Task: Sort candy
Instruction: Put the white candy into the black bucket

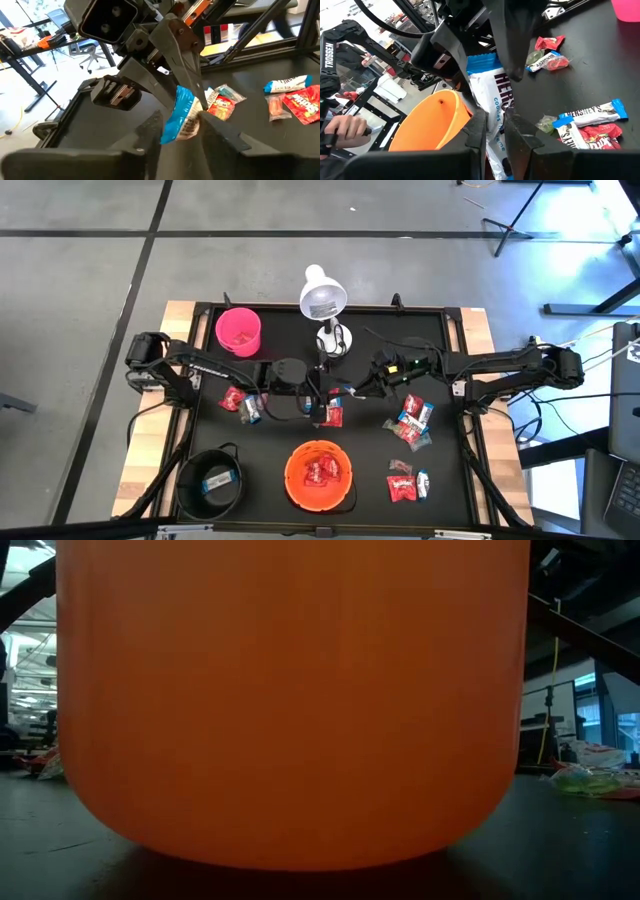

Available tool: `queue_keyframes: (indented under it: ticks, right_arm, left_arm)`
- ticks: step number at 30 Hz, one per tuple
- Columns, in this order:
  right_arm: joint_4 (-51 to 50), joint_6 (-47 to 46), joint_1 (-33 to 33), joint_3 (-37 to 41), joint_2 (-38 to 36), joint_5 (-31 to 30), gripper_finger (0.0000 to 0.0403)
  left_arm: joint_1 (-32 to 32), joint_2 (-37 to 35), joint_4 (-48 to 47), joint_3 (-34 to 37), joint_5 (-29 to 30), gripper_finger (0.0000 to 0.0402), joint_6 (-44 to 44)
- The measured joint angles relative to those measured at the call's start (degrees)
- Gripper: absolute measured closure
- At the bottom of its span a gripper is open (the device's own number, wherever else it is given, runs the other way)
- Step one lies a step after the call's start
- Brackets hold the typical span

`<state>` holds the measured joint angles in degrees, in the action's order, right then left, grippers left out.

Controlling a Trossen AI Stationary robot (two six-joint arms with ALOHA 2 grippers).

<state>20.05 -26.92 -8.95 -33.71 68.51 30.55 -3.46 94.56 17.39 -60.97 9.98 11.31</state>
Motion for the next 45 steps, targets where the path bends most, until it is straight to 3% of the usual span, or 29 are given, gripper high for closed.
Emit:
queue_keyframes:
  ticks: [7, 14, 19, 24, 34, 39, 45]
  right_arm:
    - [0.43, -1.21, -0.04, -0.02, 0.0, 0.03, 0.0342]
    - [-1.75, -1.16, -0.09, -4.35, -0.22, 2.09, 0.028]
    - [-9.73, 0.55, -0.07, -9.23, -1.89, 4.12, 0.024]
    - [-18.98, 5.42, -0.09, -13.52, -4.7, 2.13, 0.0229]
    - [-21.24, 9.71, -0.07, -13.97, -8.02, -0.58, 0.0229]
    - [-21.45, 10.9, -0.07, -13.97, -8.0, -0.96, 0.0229]
    - [-21.46, 10.95, -0.07, -13.97, -7.98, -1.55, 0.0229]
  left_arm:
    - [0.17, -0.02, -0.42, 0.0, -1.65, 0.0385, -2.08]
    - [0.24, -1.24, -5.03, 0.06, -1.95, 0.0389, -2.14]
    - [-0.11, -7.28, -22.19, -3.66, -0.73, 0.0397, -3.18]
    - [-3.13, -13.46, -46.65, -12.13, 0.02, 0.0397, -8.37]
    - [-15.44, -16.78, -87.14, -33.14, -3.05, 0.0397, -33.46]
    - [-23.84, -16.69, -95.95, -35.76, -4.62, 0.0396, -51.25]
    - [-34.95, -15.74, -99.69, -35.76, -7.5, 0.0396, -71.88]
